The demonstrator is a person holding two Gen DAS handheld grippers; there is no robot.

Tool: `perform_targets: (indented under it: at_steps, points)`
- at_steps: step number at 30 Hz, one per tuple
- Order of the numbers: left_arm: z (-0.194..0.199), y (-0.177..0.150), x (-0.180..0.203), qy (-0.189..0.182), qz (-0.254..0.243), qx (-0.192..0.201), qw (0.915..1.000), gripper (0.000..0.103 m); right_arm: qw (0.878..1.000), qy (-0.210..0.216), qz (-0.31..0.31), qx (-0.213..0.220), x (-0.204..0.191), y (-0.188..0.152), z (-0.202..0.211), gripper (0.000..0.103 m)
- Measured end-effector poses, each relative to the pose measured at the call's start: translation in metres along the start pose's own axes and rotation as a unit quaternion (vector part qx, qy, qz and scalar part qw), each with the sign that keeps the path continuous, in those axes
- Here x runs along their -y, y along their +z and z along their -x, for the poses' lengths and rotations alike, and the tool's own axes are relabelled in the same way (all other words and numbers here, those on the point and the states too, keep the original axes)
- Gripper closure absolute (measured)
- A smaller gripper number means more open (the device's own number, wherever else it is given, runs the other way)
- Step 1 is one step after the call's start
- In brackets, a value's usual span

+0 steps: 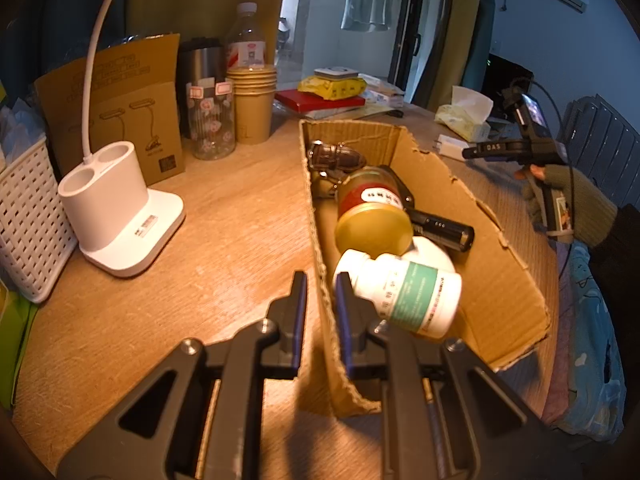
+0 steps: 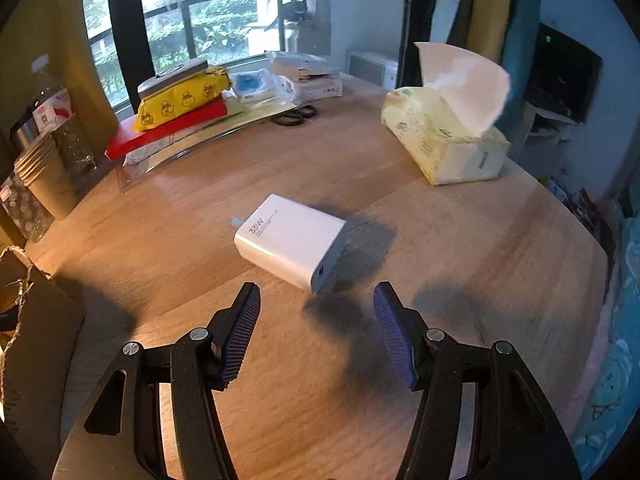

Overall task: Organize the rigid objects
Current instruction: 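Move the right gripper to the white charger and grasp it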

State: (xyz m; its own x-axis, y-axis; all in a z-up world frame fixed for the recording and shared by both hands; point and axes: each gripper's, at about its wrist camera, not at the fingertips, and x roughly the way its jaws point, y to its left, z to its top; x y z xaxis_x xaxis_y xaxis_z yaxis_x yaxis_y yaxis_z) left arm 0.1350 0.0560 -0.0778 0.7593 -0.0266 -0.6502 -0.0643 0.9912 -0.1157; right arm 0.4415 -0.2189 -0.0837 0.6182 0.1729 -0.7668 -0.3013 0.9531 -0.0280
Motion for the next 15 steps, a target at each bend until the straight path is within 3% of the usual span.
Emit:
perform_targets:
  at_steps: [2,15]
  points:
    - [0.000,0.000,0.000,0.000,0.000,0.000,1.0000,0.087,1.000,-0.004,0.011,-0.002,-0.003,0.004,-0.005,0.030]
    - [-0.002,-0.003,0.000,-0.002,0.002,-0.001,1.0000,0.087,0.999,-0.001,0.039,-0.007,-0.010,0.028,-0.028,0.030]
